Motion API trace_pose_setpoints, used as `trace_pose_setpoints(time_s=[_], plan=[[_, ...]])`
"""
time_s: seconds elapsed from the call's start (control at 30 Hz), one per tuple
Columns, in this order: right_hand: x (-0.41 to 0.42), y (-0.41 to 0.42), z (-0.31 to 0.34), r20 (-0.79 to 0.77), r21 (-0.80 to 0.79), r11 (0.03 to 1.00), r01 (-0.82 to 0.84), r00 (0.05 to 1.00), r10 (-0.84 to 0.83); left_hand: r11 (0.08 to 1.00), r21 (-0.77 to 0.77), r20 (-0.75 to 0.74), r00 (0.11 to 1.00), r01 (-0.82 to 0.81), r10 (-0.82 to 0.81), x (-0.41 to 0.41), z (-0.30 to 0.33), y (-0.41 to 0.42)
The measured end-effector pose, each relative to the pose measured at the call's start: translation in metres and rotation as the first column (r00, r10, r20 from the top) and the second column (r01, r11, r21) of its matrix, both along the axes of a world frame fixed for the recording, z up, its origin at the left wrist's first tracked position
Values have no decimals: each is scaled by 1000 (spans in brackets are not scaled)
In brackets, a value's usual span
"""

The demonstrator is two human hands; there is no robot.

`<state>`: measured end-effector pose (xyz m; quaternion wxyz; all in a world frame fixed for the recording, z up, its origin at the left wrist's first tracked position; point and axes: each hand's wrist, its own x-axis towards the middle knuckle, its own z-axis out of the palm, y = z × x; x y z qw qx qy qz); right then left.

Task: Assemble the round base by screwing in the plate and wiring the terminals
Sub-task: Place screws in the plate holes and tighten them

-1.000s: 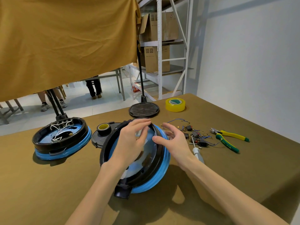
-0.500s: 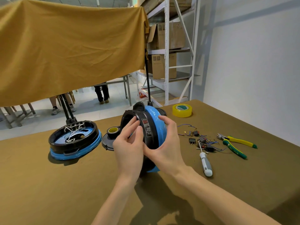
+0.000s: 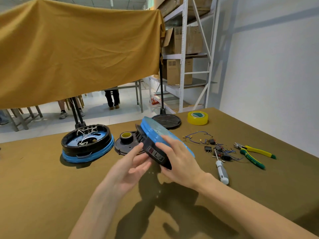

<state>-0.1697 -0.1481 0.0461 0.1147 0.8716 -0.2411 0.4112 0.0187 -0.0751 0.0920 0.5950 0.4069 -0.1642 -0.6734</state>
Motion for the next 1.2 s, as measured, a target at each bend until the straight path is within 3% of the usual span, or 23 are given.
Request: trace_pose_setpoints(time_s=[0.07,0.17,0.33,0.47,0.53,0.6,0.67,0.73,0.8,0.87,0.9,1.0,1.2], plan=[[-9,-6,-12,-134,-34,999,-30,991,25,981,106,-92,984,161,-151,7,-14,0],[-19,-11,-28,-262,-31,998,-60,964,50,956,167,-41,970,243,-240,8,-37,-3],[-26,-10,-37,-324,-5,994,-106,941,99,872,256,-23,905,416,-425,10,-54,-8],[-29,-5,-37,-303,162,982,-92,943,139,861,259,-30,894,438,-446,9,-58,-13],[-35,0,-40,-218,278,952,-131,956,195,882,249,-46,914,401,-403,9,-61,-13],[-44,3,-45,-1,263,951,-163,986,169,900,261,-61,936,350,-346,10,-68,-15],[-53,-1,-47,297,292,955,-61,954,-30,905,271,-58,944,329,-325,10,-73,-17],[-60,-21,-43,447,516,853,72,827,-340,905,261,-16,939,335,-343,8,-76,-17],[-64,-52,-39,242,750,621,227,780,-578,905,250,40,930,344,-365,6,-78,-17],[-66,-77,-39,-95,805,424,414,796,-598,903,239,79,920,357,-385,4,-79,-17],[-64,-86,-39,-215,785,377,492,787,-578,904,235,95,918,356,-386,3,-80,-17],[-57,-99,-42,-359,712,345,611,739,-570,904,240,136,910,353,-391,3,-83,-17],[-55,-109,-47,-341,701,321,637,695,-633,904,229,120,911,362,-396,3,-87,-17]])
